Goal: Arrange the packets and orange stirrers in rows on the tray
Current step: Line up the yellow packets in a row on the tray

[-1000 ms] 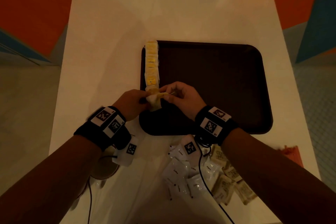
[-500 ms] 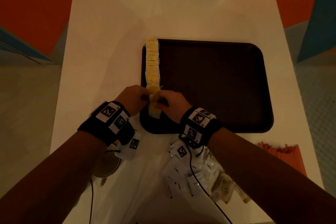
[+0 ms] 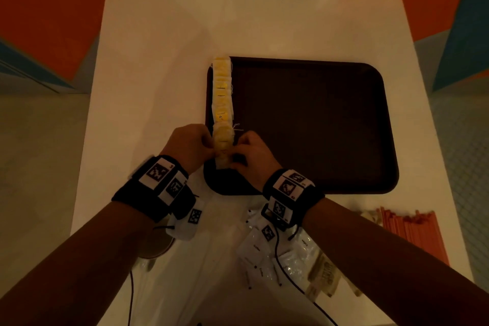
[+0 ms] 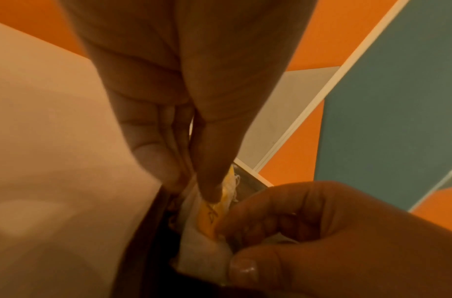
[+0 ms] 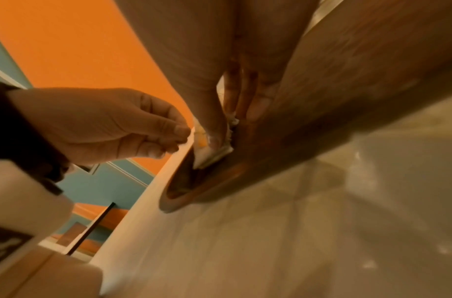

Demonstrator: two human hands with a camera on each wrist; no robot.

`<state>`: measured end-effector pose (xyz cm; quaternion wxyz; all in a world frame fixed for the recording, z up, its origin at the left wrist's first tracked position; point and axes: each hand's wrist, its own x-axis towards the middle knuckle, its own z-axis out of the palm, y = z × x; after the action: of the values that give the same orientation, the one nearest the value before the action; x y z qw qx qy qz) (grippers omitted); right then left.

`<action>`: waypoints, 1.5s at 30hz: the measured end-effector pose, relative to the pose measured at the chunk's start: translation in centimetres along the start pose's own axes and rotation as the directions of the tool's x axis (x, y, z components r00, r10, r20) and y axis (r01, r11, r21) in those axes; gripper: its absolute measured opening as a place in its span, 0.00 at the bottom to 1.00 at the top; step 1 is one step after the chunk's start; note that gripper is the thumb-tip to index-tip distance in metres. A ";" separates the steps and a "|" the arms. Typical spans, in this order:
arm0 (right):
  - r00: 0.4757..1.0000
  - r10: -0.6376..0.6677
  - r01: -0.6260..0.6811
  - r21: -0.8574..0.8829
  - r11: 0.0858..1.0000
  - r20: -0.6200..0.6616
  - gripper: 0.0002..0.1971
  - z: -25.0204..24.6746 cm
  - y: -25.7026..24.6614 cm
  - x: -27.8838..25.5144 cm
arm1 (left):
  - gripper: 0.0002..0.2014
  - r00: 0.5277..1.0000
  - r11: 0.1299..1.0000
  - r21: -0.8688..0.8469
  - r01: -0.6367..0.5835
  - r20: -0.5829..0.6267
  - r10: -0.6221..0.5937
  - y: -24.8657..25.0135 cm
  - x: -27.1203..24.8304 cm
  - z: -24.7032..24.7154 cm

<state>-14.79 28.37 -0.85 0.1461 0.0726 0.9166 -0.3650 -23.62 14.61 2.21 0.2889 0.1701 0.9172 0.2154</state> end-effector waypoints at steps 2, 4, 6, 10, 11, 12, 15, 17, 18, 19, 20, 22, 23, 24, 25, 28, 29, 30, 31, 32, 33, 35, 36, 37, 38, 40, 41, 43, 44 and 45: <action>0.999 -0.009 0.010 0.011 1.000 -0.043 0.17 0.2 0.3 0.2 | 0.09 0.995 0.999 -0.045 -0.022 -0.094 0.018 -0.2 0.1 0.2; 0.999 -0.025 0.026 0.034 0.999 -0.036 0.20 0.2 0.5 0.5 | 0.10 0.992 0.995 -0.085 -0.050 -0.124 0.040 -0.2 0.3 0.2; 0.999 -0.031 0.032 0.047 0.998 -0.017 0.22 0.2 0.6 0.8 | 0.12 0.995 0.995 -0.084 -0.053 -0.088 0.046 -0.3 0.7 0.1; 1.000 -0.009 0.008 0.035 0.999 0.028 0.22 0.0 0.6 1.0 | 0.10 0.998 0.993 -0.116 -0.028 -0.053 0.022 -0.4 1.3 -0.1; 1.000 -0.013 0.012 0.056 0.998 0.022 0.21 -0.2 0.6 1.0 | 0.09 0.998 0.994 -0.110 -0.027 -0.054 0.021 -0.4 1.4 -0.1; 1.000 -0.016 0.015 0.079 0.997 0.013 0.20 -0.3 0.6 1.0 | 0.09 0.999 0.994 -0.105 -0.023 -0.047 0.018 -0.4 1.3 -0.1; 0.999 -0.030 0.032 0.144 0.989 -0.015 0.17 -0.7 0.4 0.9 | 0.08 0.999 0.992 -0.128 -0.004 0.033 0.009 -0.6 1.3 -0.2; 0.999 -0.034 0.038 0.163 0.986 -0.030 0.16 -0.7 0.4 1.0 | 0.08 0.996 0.984 -0.175 0.022 0.093 -0.006 -0.8 1.3 -0.5; 0.999 -0.026 0.031 0.156 0.987 -0.034 0.16 -0.6 0.4 1.1 | 0.08 0.995 0.980 -0.198 0.031 0.104 -0.010 -0.8 1.3 -0.6; 0.999 -0.010 0.015 0.143 0.990 -0.037 0.16 -0.5 0.4 1.1 | 0.08 0.995 0.977 -0.209 0.031 0.100 -0.010 -0.8 1.3 -0.8; 0.999 0.012 -0.006 0.137 0.991 -0.046 0.16 -0.4 0.5 1.2 | 0.09 0.996 0.978 -0.207 0.023 0.086 -0.006 -0.8 1.3 -1.0; 0.993 0.084 -0.069 0.164 0.984 -0.087 0.13 -0.5 0.6 1.0 | 0.09 0.998 0.977 -0.211 0.023 0.059 -0.011 -0.7 1.5 -1.5; 0.988 0.127 -0.108 0.182 0.977 -0.093 0.11 -0.6 0.6 0.8 | 0.08 0.998 0.975 -0.221 0.034 0.058 -0.021 -0.8 1.6 -1.7; 0.984 0.165 -0.148 0.190 0.971 -0.073 0.10 -0.7 0.6 0.5 | 0.08 0.997 0.973 -0.228 0.045 0.068 -0.030 -0.9 1.6 -2.0; 0.980 0.195 -0.187 0.188 0.964 -0.025 0.09 -0.8 0.5 0.3 | 0.07 0.995 0.973 -0.225 0.056 0.095 -0.035 -1.0 1.7 -2.1; 0.978 0.181 -0.197 0.165 0.966 0.106 0.05 -0.6 0.1 -0.3 | 0.05 0.976 0.979 -0.193 0.067 0.217 -0.024 -1.0 1.5 -2.2; 0.980 0.165 -0.183 0.166 0.969 0.114 0.06 -0.4 -0.1 -0.4 | 0.05 0.973 0.982 -0.179 0.061 0.232 -0.018 -0.9 1.4 -2.1; 0.981 0.155 -0.174 0.175 0.969 0.118 0.07 -0.3 -0.3 -0.4 | 0.05 0.974 0.985 -0.165 0.051 0.227 -0.012 -0.8 1.3 -1.9; 0.981 0.148 -0.169 0.187 0.968 0.123 0.08 -0.2 -0.6 -0.4 | 0.06 0.977 0.988 -0.150 0.039 0.214 -0.006 -0.7 1.3 -1.8; 0.982 0.139 -0.162 0.197 0.967 0.127 0.08 -0.2 -0.7 -0.4 | 0.06 0.979 0.990 -0.139 0.028 0.203 0.000 -0.6 1.2 -1.8; 0.982 0.135 -0.159 0.195 0.968 0.129 0.08 -0.1 -0.8 -0.4 | 0.06 0.981 0.991 -0.129 0.020 0.195 0.005 -0.5 1.1 -1.8; 0.986 0.135 -0.150 0.157 0.976 0.102 0.08 -0.2 -0.8 -0.5 | 0.06 0.982 0.990 -0.137 0.018 0.187 0.008 -0.6 1.0 -1.9; 0.988 0.135 -0.145 0.142 0.979 0.076 0.08 -0.3 -0.6 -0.5 | 0.06 0.983 0.988 -0.153 0.027 0.184 0.001 -0.7 1.0 -1.9; 0.990 0.133 -0.140 0.146 0.979 0.051 0.09 -0.3 -0.4 -0.6 | 0.06 0.983 0.985 -0.166 0.036 0.182 -0.005 -0.8 1.1 -2.0; 0.991 0.128 -0.132 0.172 0.976 0.035 0.11 -0.4 -0.3 -0.6 | 0.06 0.984 0.983 -0.177 0.042 0.179 -0.010 -0.9 1.1 -2.0; 0.993 0.113 -0.118 0.241 0.963 0.037 0.18 -0.5 -0.3 -0.6 | 0.06 0.984 0.980 -0.195 0.050 0.176 -0.015 -1.1 1.2 -2.1; 0.993 0.105 -0.113 0.254 0.961 0.047 0.20 -0.6 -0.3 -0.5 | 0.06 0.985 0.979 -0.199 0.050 0.172 -0.016 -1.1 1.3 -2.1; 0.994 0.092 -0.102 0.221 0.970 0.052 0.21 -0.6 -0.4 -0.3 | 0.06 0.988 0.980 -0.192 0.044 0.154 -0.014 -1.1 1.4 -2.2; 0.995 0.092 -0.099 0.211 0.973 0.043 0.21 -0.7 -0.5 -0.2 | 0.06 0.990 0.984 -0.173 0.033 0.140 -0.009 -1.1 1.5 -2.2; 0.995 0.095 -0.100 0.221 0.970 0.034 0.21 -0.7 -0.4 -0.1 | 0.07 0.993 0.989 -0.147 0.015 0.121 0.003 -1.1 1.6 -2.2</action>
<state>-15.01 28.56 -0.03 0.1654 0.1292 0.8636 -0.4585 -26.39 13.73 2.59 0.3566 0.1581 0.8800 0.2710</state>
